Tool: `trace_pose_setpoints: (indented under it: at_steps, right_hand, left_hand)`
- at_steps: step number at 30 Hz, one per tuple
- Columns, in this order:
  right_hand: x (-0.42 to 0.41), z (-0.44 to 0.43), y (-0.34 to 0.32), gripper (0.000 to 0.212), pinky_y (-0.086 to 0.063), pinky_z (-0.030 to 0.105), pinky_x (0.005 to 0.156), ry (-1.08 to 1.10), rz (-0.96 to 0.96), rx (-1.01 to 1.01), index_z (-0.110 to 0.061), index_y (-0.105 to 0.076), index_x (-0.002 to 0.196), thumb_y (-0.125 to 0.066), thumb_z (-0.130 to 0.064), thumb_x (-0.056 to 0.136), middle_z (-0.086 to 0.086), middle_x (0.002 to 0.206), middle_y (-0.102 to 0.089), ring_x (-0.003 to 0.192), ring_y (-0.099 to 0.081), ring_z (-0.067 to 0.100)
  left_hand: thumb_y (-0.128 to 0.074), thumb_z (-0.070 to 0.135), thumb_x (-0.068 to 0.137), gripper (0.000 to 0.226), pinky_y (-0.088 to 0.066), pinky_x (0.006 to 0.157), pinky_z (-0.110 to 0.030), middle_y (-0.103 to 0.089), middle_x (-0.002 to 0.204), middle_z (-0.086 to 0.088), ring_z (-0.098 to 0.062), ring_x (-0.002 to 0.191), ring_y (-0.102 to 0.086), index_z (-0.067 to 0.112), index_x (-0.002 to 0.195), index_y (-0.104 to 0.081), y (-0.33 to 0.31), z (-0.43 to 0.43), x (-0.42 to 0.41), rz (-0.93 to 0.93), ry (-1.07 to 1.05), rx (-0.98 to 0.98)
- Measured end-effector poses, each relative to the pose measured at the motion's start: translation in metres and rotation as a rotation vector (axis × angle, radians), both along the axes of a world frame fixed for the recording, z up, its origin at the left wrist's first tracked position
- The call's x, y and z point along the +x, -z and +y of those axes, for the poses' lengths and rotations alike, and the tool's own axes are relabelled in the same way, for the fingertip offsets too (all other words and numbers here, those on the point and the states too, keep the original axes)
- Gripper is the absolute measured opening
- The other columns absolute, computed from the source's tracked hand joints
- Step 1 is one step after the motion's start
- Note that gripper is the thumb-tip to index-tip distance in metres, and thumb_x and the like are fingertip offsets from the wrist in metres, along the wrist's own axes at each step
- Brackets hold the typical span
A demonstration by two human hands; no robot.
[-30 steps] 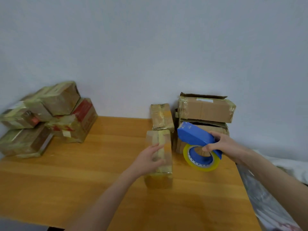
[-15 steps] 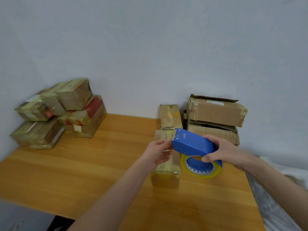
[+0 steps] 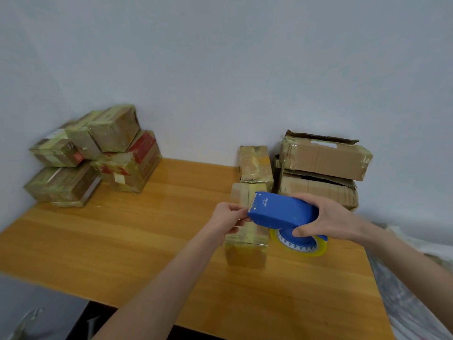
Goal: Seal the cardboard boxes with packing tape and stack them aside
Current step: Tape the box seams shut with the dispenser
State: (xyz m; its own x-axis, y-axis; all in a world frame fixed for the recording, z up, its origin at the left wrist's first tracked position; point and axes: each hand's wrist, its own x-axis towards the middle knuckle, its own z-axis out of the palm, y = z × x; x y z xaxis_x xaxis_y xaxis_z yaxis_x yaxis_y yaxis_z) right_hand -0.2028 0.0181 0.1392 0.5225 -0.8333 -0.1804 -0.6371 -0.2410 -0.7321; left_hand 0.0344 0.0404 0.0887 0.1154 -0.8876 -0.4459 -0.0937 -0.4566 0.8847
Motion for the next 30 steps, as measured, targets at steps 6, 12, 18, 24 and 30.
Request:
trace_pose_setpoints:
  at_steps: [6,12,18,24,30]
  right_hand:
    - [0.001,0.003,0.0,0.063,-0.051,0.018,0.076,-0.121,0.143,-0.121,-0.045,-0.043,0.123,-0.081,-0.031,0.073,-0.022,0.106,-0.055,0.094,-0.058,0.002]
    - [-0.039,0.006,0.018,0.058,-0.052,0.027,0.081,-0.108,0.231,-0.033,-0.053,-0.042,0.112,-0.072,-0.043,0.064,-0.019,0.107,-0.059,0.094,-0.06,0.004]
    - [-0.047,0.008,0.044,0.067,-0.052,0.027,0.078,-0.093,0.296,-0.02,-0.044,-0.041,0.122,-0.073,-0.043,0.063,-0.018,0.108,-0.058,0.093,-0.059,0.004]
    - [-0.048,0.004,0.058,0.064,-0.046,0.018,0.071,-0.079,0.322,-0.004,-0.042,-0.039,0.123,-0.078,-0.031,0.073,-0.017,0.105,-0.057,0.089,-0.058,0.003]
    - [-0.042,0.003,0.077,0.068,-0.04,0.017,0.065,-0.084,0.412,-0.014,-0.047,-0.029,0.125,-0.075,-0.035,0.077,-0.017,0.105,-0.054,0.086,-0.052,-0.001]
  left_hand:
    - [-0.065,0.02,0.091,0.015,-0.037,0.048,-0.018,-0.061,0.06,0.005,-0.006,0.053,-0.044,0.01,0.081,-0.069,0.006,0.012,0.017,-0.047,0.006,-0.027]
    - [-0.065,0.026,0.091,0.027,-0.034,0.047,-0.023,-0.053,0.068,-0.003,-0.013,0.059,-0.038,0.0,0.088,-0.07,0.033,0.038,0.077,-0.147,-0.125,0.022]
    - [-0.065,0.024,0.092,0.032,-0.033,0.046,-0.024,-0.05,0.075,-0.009,-0.014,0.058,-0.035,-0.008,0.096,-0.067,0.06,0.044,0.067,-0.169,-0.131,0.041]
    - [-0.065,0.024,0.091,0.026,-0.037,0.049,-0.025,-0.054,0.076,-0.008,-0.016,0.06,-0.038,-0.002,0.091,-0.069,0.07,0.04,0.062,-0.189,-0.146,0.092]
    - [-0.063,0.024,0.093,0.026,-0.035,0.047,-0.025,-0.054,0.069,-0.005,-0.015,0.057,-0.039,0.001,0.083,-0.067,0.076,0.037,0.052,-0.26,-0.127,0.097]
